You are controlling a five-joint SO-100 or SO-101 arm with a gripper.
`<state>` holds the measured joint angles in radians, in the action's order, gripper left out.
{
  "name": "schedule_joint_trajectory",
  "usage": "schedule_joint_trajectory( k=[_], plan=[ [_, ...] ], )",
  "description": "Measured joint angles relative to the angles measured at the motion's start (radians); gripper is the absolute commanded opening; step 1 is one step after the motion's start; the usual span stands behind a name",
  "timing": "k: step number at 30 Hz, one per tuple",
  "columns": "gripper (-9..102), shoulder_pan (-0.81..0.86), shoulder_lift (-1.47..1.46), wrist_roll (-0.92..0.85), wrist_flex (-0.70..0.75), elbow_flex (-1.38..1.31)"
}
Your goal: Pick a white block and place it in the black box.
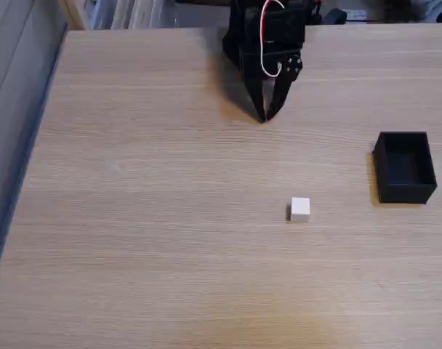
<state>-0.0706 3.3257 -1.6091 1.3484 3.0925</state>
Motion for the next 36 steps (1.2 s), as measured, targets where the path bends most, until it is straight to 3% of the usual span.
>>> schedule_joint_trajectory(
  k=[26, 36],
  plan=[
    [0, 0.0, 0.0, 0.0, 0.0, 0.0],
    [1, 0.021, -0.054, -0.095, -0.038, -0.035]
  ],
)
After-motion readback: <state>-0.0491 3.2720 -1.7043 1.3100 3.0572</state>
